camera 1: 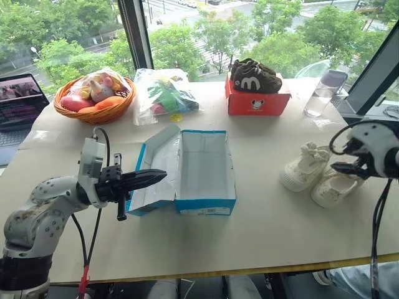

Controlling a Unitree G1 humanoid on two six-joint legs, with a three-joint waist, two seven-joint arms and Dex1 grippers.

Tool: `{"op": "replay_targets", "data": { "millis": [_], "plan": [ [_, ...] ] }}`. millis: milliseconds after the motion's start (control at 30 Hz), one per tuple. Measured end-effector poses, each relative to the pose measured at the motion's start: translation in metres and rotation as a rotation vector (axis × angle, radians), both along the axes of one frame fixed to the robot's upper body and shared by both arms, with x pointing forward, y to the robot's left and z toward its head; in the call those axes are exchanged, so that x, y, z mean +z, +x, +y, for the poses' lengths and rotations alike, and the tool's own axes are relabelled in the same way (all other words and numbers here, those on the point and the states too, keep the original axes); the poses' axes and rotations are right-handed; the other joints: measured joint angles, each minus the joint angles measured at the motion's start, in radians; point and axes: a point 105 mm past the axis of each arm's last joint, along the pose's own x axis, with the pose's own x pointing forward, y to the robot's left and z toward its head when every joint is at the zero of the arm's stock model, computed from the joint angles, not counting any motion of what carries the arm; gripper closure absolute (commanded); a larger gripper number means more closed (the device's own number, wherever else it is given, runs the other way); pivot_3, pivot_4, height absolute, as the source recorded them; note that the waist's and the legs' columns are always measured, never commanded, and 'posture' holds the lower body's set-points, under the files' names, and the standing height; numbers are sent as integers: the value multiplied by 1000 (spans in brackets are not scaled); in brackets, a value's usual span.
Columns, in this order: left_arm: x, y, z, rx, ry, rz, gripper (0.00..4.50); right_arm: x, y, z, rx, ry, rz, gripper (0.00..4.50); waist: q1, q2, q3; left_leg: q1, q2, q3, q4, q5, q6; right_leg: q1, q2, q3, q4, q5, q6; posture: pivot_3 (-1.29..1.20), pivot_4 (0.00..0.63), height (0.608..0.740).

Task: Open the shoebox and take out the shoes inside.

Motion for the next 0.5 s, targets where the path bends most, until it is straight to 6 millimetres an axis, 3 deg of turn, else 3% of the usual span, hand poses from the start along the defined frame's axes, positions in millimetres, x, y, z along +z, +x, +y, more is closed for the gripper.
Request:
{"op": "replay_targets", "data": {
  "millis": [100,233,300,367,400,500],
  "plan": [
    [0,0,0,1,1,0,4500,29,-5,11,61,11,-55,1334,-4,0,0,0,0,0,0,0,0,0,0,0,0,0,0,0,150,740],
    [0,0,1,1,7,-1,4500,62,-16,43,196,95,-130,1334,-6,0,0,1,1,0,0,0,0,1,0,0,0,0,0,0,150,740],
    [0,0,1,2,13,0,4500,76,-17,73,305,241,-203,1334,-8,-2,-1,1,1,0,0,0,0,2,1,0,0,0,0,0,150,740],
    [0,0,1,4,13,0,4500,66,-12,103,374,393,-221,1334,-7,-7,-3,2,2,0,0,0,0,3,1,0,0,0,0,0,150,740],
    [0,0,2,7,14,2,4500,60,-9,107,367,426,-220,1334,-6,-7,-3,2,2,0,0,0,0,3,1,0,0,0,0,0,150,740],
    [-5,2,8,65,8,21,4500,18,8,113,232,458,-228,1334,5,-7,-4,-2,1,0,3,0,0,1,0,-1,0,1,0,0,150,740]
  ]
}}
